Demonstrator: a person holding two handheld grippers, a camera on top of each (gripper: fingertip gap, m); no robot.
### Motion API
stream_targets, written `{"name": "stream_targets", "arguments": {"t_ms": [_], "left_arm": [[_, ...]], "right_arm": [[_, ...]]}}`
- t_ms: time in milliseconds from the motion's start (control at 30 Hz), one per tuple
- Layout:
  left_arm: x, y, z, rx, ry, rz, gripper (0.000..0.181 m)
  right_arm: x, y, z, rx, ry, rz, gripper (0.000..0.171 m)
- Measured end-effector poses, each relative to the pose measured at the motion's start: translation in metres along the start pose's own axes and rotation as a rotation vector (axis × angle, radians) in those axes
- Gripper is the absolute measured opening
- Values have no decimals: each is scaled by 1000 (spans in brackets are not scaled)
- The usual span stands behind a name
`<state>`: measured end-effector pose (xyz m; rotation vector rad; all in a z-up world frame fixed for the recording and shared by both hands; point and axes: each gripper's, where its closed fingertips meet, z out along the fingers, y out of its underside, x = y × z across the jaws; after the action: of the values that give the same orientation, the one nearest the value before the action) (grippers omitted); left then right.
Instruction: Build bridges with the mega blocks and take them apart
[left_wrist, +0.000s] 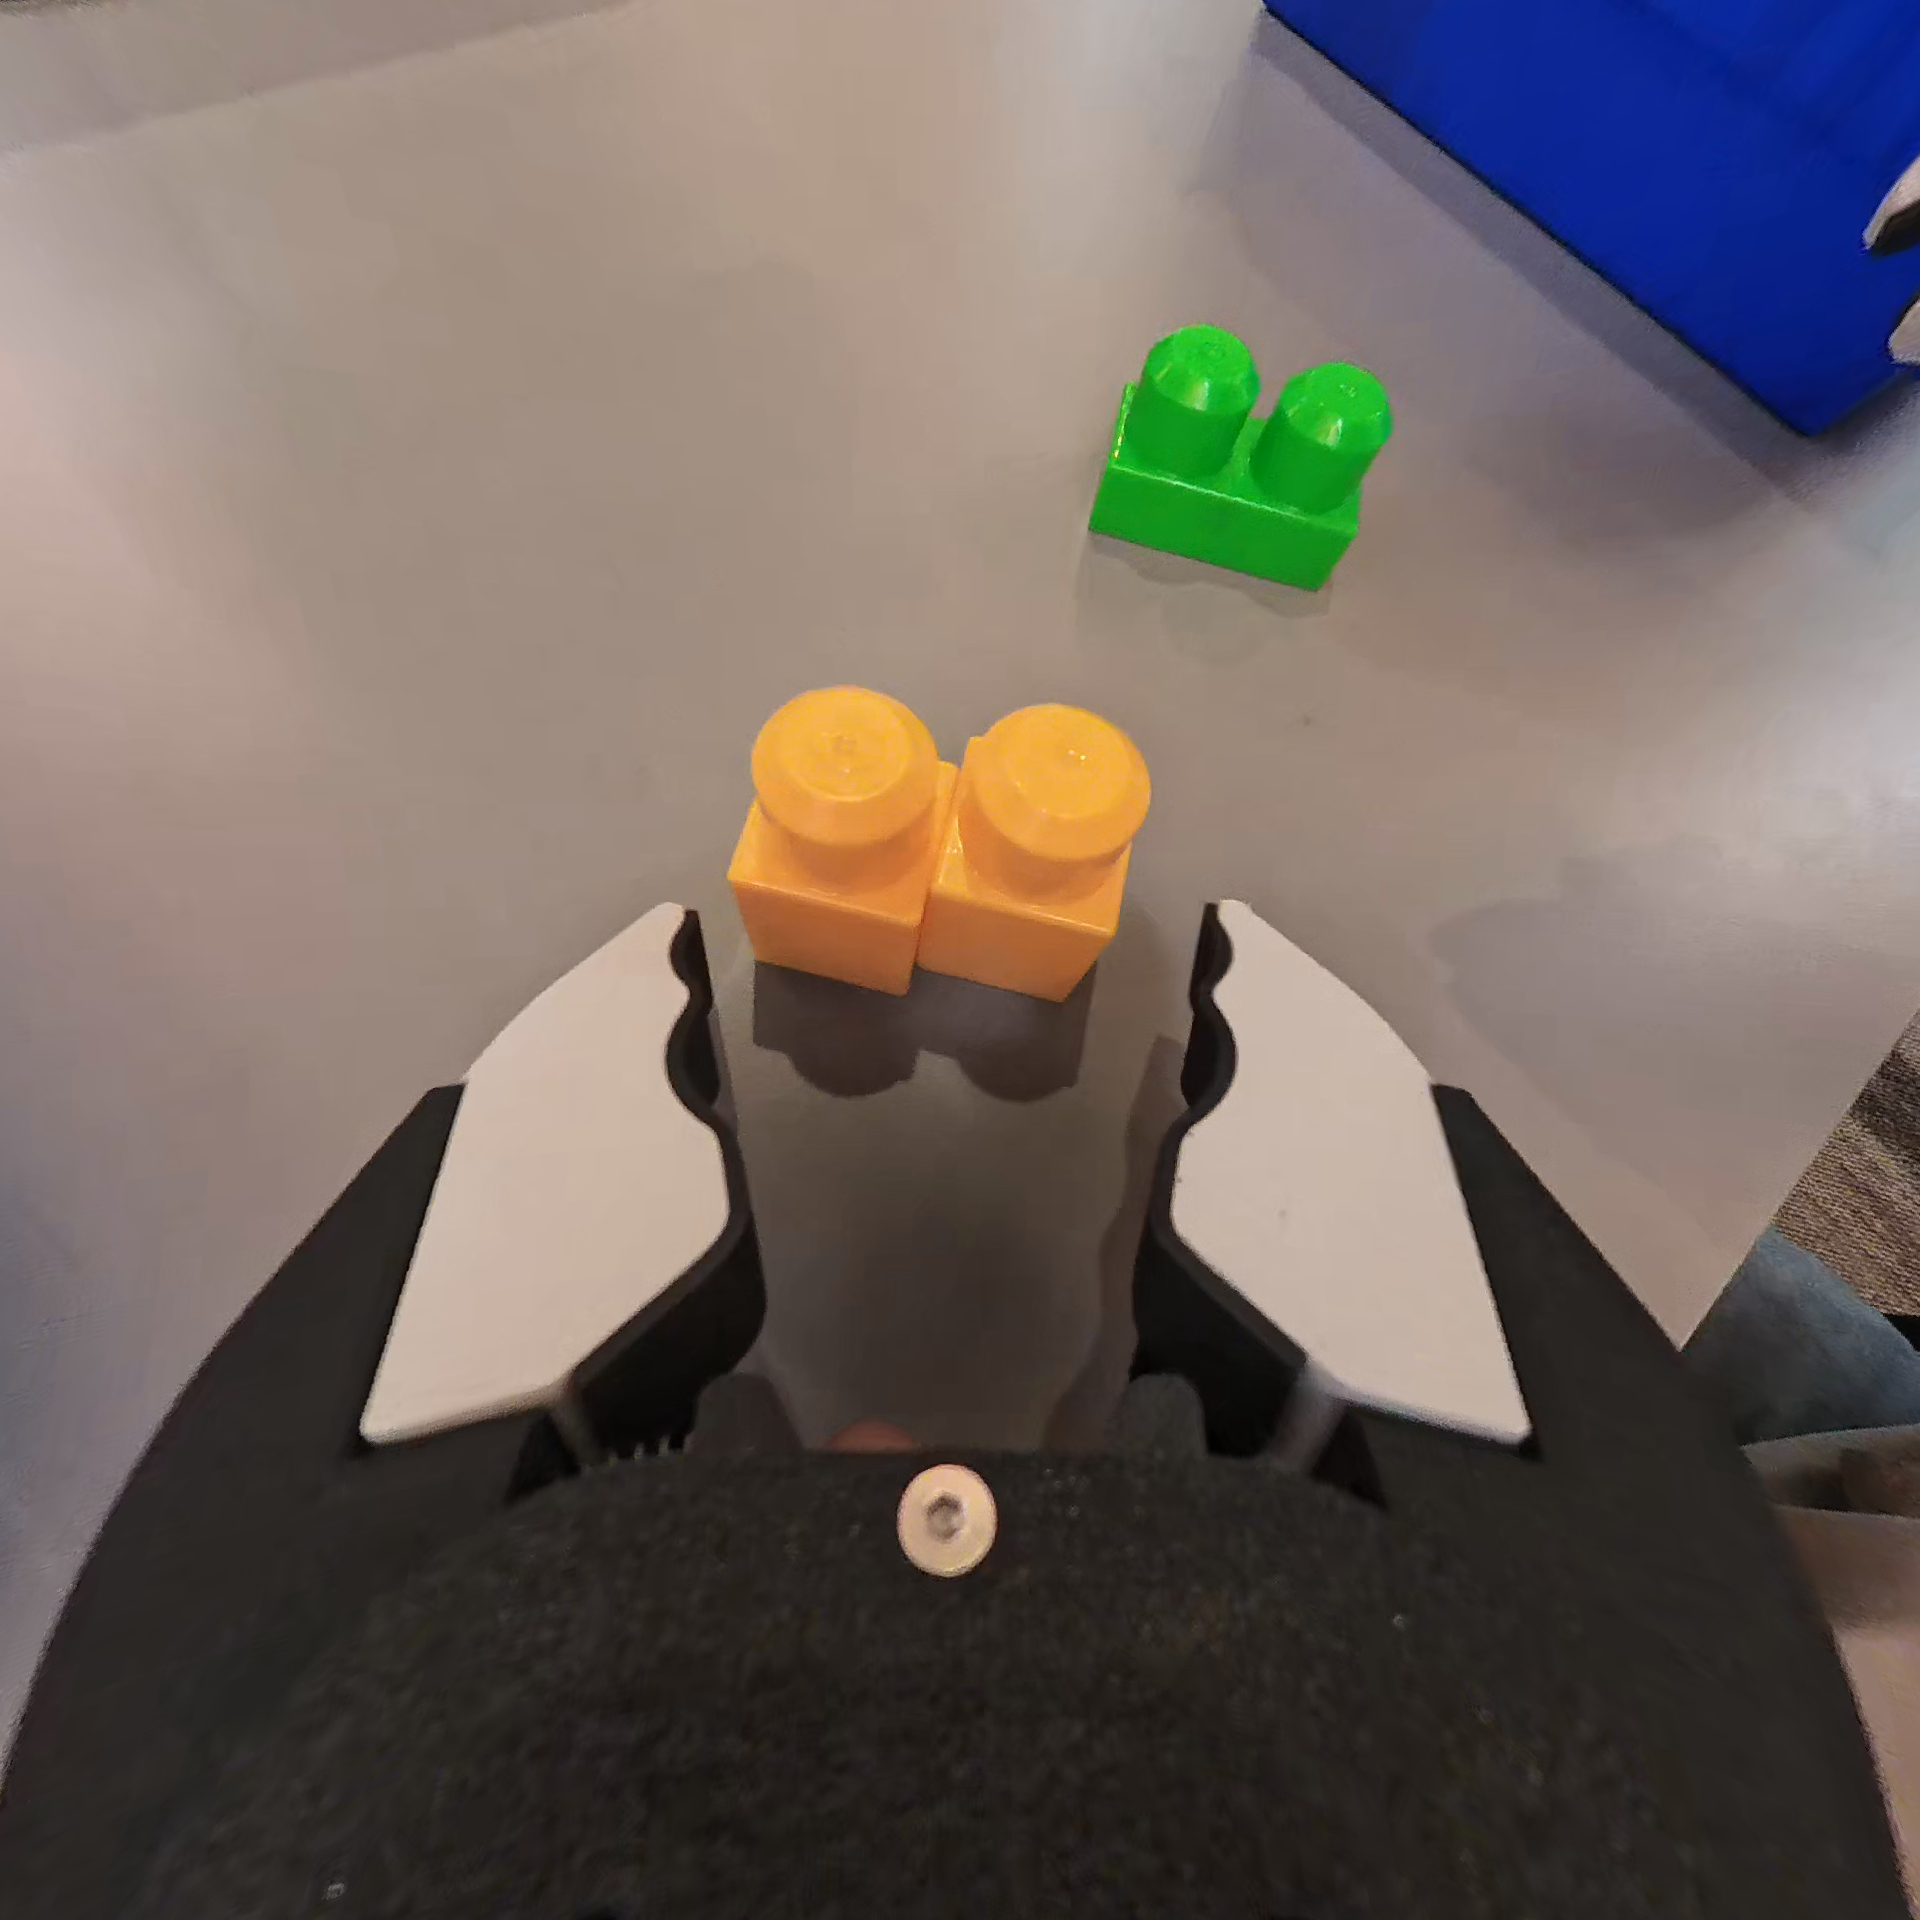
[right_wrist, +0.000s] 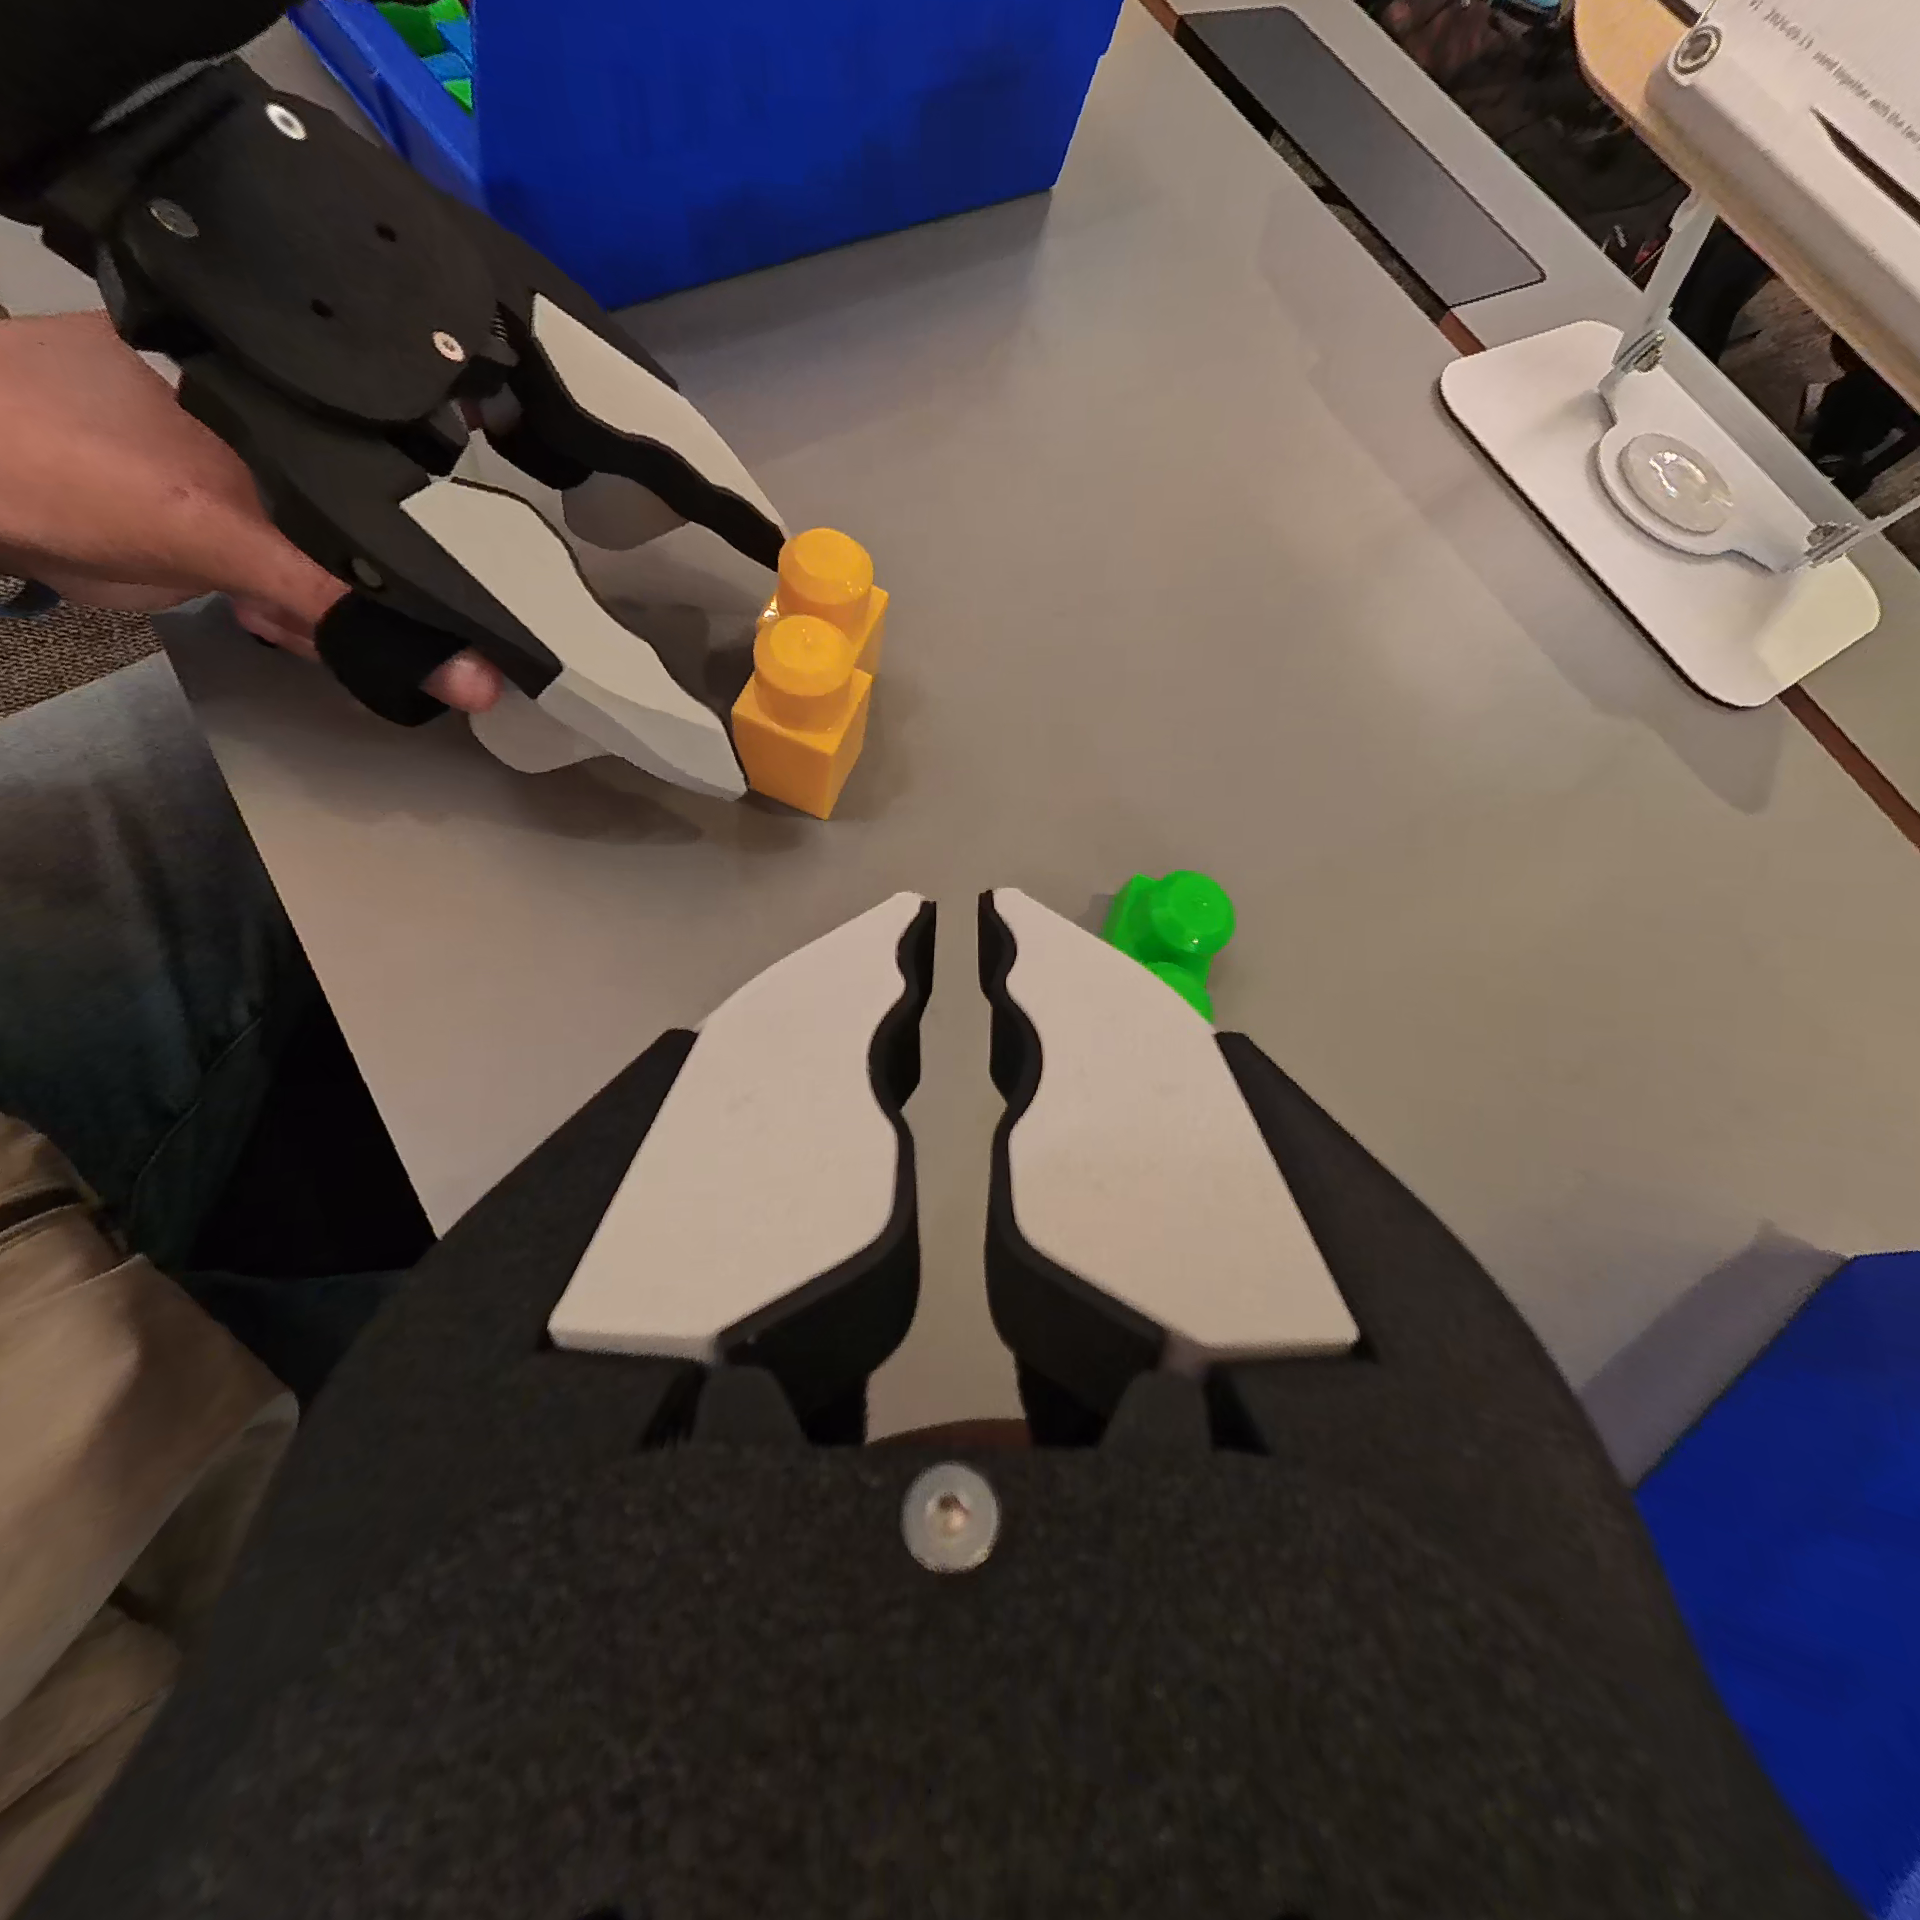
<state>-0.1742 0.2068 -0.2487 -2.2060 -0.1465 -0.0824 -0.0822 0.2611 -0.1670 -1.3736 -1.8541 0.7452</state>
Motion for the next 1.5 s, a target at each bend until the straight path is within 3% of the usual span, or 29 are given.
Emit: {"name": "stream_targets", "arguments": {"t_ms": [467, 733, 1500], "left_arm": [[1, -2, 0, 18, -25, 49, 82], [-1, -10, -8, 90, 22, -35, 86], [2, -9, -6, 75, 24, -11, 75]], "right_arm": [[1, 1, -1, -2, 4, -2, 8], [2, -2, -3, 5, 7, -6, 8], [5, 1, -2, 1, 8, 4, 8]]}}
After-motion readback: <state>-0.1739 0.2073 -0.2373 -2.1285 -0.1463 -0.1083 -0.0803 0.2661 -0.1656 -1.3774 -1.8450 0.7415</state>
